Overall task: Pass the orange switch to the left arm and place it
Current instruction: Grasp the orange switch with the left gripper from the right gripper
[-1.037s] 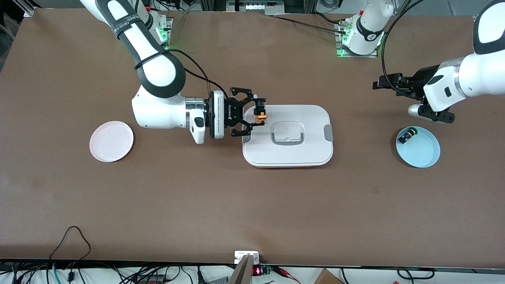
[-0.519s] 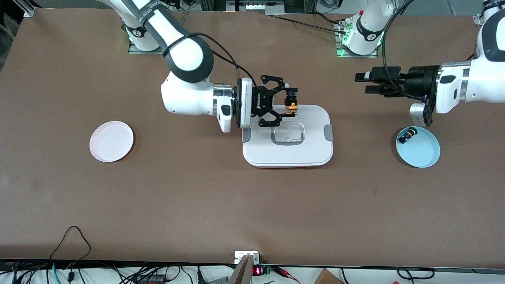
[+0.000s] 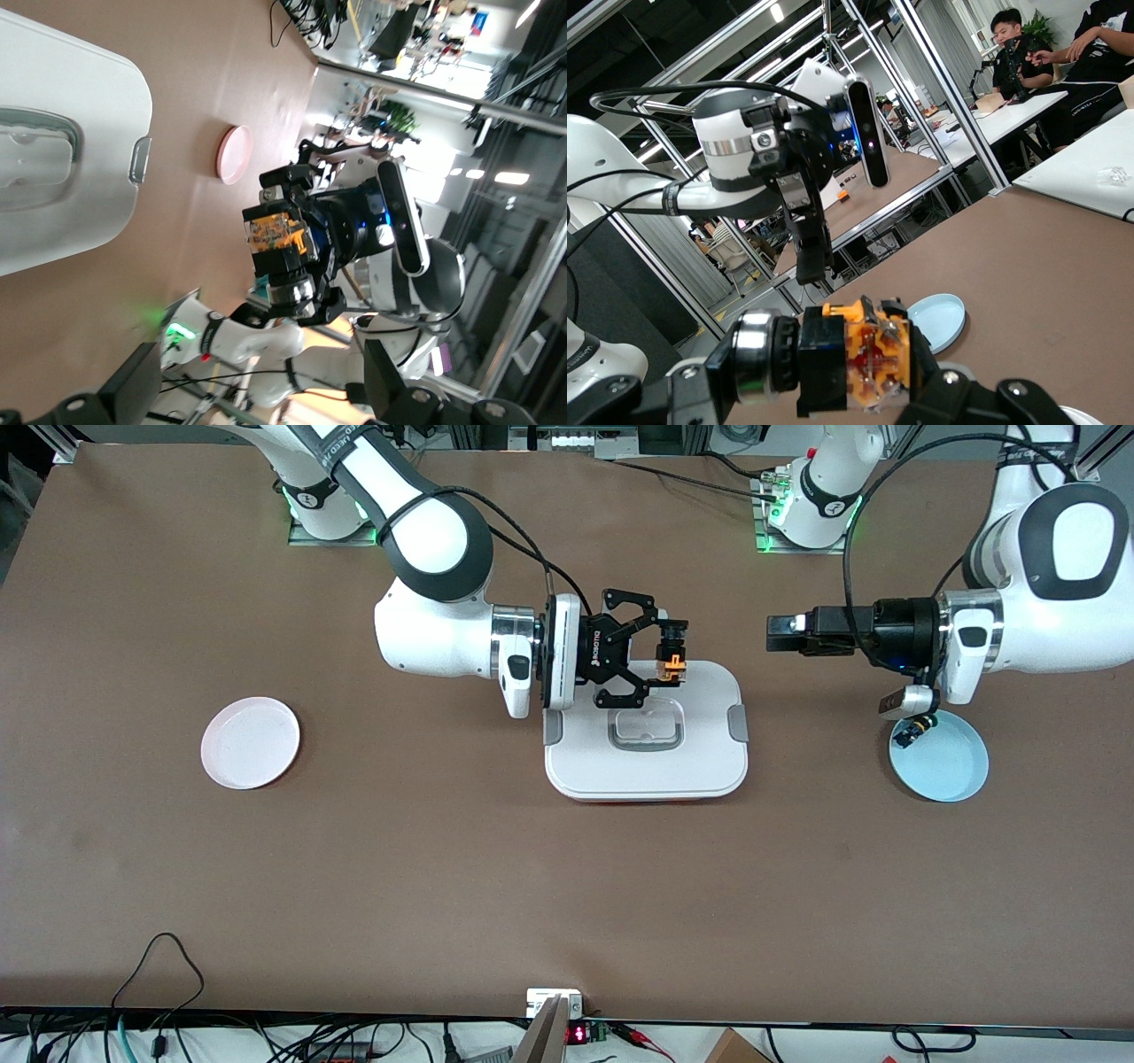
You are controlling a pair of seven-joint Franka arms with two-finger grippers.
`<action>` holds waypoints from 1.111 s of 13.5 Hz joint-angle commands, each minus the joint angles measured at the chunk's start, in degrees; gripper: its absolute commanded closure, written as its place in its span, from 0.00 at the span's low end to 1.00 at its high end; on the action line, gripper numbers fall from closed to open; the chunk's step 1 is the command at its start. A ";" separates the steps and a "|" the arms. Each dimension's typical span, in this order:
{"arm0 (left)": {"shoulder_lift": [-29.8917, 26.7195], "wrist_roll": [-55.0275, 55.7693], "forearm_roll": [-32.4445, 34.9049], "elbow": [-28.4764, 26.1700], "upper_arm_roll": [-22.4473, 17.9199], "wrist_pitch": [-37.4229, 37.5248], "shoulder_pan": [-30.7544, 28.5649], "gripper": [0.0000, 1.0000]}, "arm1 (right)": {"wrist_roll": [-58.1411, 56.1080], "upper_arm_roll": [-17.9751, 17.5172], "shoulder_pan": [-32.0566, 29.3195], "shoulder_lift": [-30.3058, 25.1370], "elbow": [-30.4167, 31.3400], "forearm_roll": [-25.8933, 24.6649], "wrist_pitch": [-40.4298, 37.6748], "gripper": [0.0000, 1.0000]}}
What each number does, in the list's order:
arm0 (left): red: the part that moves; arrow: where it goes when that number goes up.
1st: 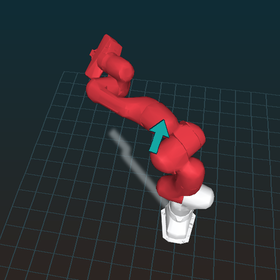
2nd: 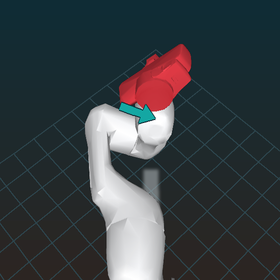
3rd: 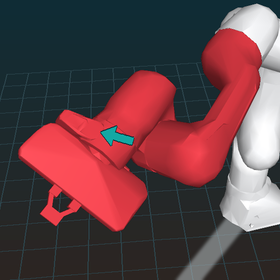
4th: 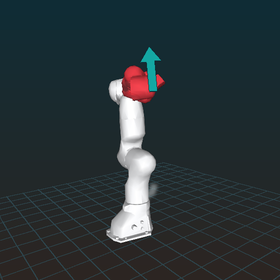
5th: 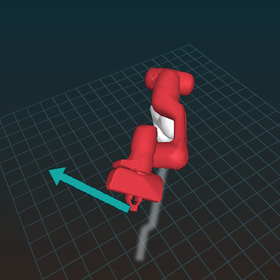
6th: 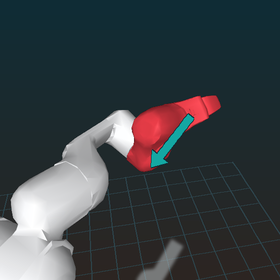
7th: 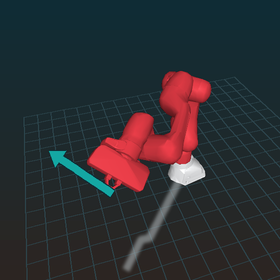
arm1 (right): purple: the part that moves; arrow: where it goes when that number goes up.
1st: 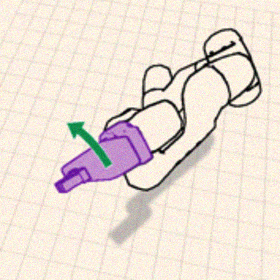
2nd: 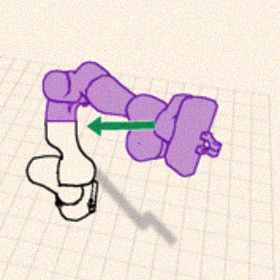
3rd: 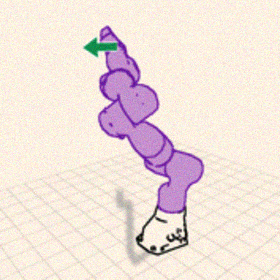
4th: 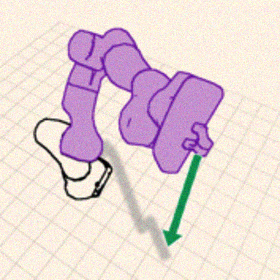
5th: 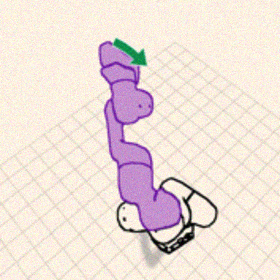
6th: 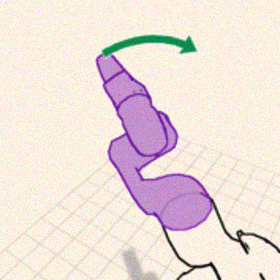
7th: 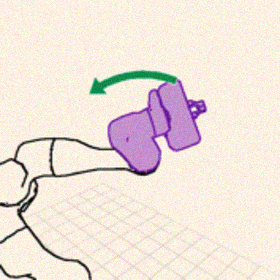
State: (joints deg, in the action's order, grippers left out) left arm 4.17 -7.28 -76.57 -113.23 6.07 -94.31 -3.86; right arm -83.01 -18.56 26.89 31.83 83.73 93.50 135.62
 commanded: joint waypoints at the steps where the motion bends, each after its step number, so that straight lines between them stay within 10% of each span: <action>1: -2.23 -1.24 -8.29 -5.86 3.05 -4.46 0.17 0.00 | 0.48 0.10 0.53 1.13 -2.26 1.07 0.52 0.88; 15: 0.05 -1.33 -25.63 -9.65 11.51 -13.53 0.52 0.01 | -0.93 0.19 0.53 1.48 -3.49 0.81 0.70 0.88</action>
State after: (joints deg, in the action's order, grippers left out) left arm 4.18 -7.82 -99.79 -122.57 16.62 -106.96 -3.45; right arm -83.30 -18.47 26.89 32.16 82.11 93.50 135.82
